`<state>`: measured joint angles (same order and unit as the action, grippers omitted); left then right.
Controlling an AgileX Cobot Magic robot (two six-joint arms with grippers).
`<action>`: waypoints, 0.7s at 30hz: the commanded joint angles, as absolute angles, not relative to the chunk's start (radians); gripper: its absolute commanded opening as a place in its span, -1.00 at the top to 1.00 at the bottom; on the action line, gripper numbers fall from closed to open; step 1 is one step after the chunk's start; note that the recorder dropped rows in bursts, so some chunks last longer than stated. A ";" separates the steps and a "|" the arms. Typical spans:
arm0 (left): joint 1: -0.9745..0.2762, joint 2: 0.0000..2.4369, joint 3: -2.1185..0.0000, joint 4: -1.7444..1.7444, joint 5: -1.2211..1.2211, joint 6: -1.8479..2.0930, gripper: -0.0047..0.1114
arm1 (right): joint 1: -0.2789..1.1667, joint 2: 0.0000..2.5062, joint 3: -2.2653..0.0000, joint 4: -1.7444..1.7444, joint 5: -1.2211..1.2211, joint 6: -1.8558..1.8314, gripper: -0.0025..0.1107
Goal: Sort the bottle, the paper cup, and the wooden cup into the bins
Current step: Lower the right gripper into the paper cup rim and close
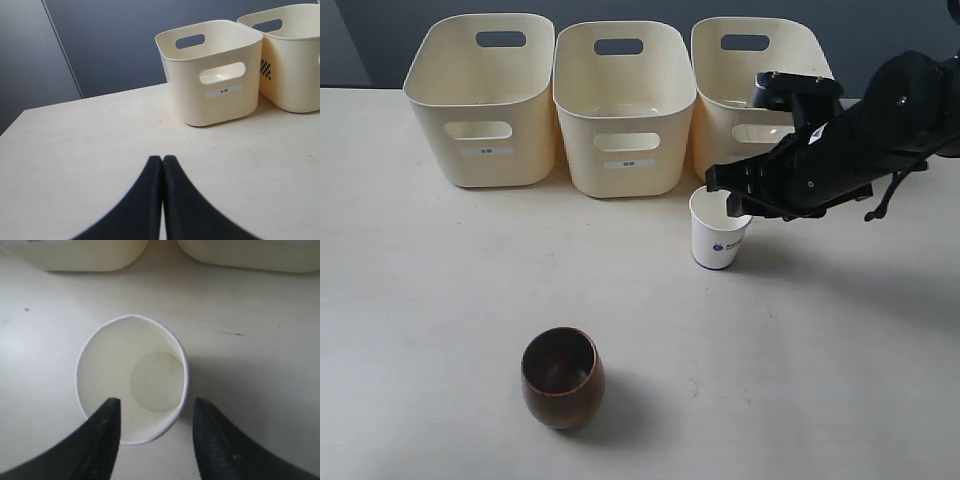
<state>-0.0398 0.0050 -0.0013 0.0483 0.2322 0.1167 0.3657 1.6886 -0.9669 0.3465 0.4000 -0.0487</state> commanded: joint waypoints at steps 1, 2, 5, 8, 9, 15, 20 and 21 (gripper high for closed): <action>-0.043 0.000 0.000 0.045 0.231 0.115 0.92 | 0.361 1.692 -0.962 0.343 0.360 -0.049 0.17; -0.043 0.000 0.000 0.045 0.231 0.115 0.92 | 0.361 1.694 -0.962 0.343 0.360 -0.049 0.17; -0.043 0.000 0.000 0.045 0.231 0.115 0.92 | 0.361 1.710 -0.962 0.345 0.356 -0.045 0.17; -0.043 0.000 0.000 0.045 0.231 0.115 0.92 | 0.361 1.745 -0.962 0.345 0.333 -0.043 0.17; -0.043 0.000 0.000 0.045 0.231 0.115 0.92 | 0.361 1.747 -0.962 0.350 0.330 -0.043 0.17; -0.043 0.000 0.000 0.045 0.231 0.115 0.92 | 0.361 1.754 -0.962 0.368 0.304 -0.043 0.17; -0.043 0.000 0.000 0.045 0.231 0.115 0.92 | 0.361 1.756 -0.962 0.379 0.304 -0.041 0.17; -0.043 0.000 0.000 0.045 0.231 0.115 0.92 | 0.361 1.756 -0.962 0.389 0.304 -0.041 0.17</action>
